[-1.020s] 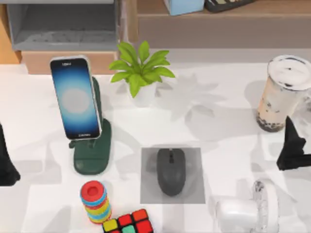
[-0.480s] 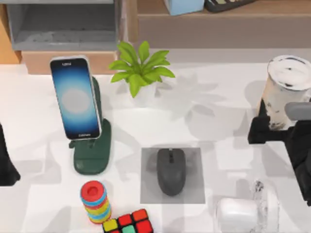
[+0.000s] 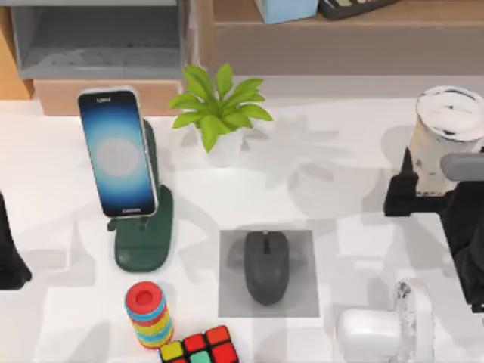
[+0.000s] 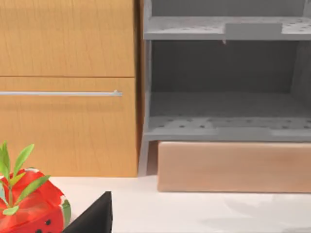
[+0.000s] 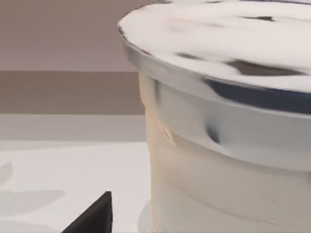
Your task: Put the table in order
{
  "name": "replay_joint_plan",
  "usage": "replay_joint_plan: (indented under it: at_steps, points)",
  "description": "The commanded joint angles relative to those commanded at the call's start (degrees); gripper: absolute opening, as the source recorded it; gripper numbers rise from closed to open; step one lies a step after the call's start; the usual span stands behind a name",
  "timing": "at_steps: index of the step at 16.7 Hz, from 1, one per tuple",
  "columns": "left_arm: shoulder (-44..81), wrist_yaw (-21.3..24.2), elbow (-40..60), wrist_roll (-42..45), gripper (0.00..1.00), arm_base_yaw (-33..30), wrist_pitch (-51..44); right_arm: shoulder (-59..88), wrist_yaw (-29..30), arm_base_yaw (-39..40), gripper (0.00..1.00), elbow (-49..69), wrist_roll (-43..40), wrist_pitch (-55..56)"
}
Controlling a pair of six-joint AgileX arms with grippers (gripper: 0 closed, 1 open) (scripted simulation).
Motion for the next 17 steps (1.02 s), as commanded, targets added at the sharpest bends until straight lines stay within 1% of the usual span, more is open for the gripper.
replay_joint_plan:
  at_steps: [6,10,17]
  points:
    - [0.0,0.0,0.0,0.0,1.0,0.0,0.0,2.7,-2.3,-2.7,1.0,6.1,-0.3,-3.2]
    - [0.0,0.0,0.0,0.0,1.0,0.0,0.0,2.8,-2.5,-2.8,1.0,6.4,-0.4,-3.3]
    - [0.0,0.0,0.0,0.0,1.0,0.0,0.0,2.8,-2.5,-2.8,0.47,6.4,-0.4,-3.3]
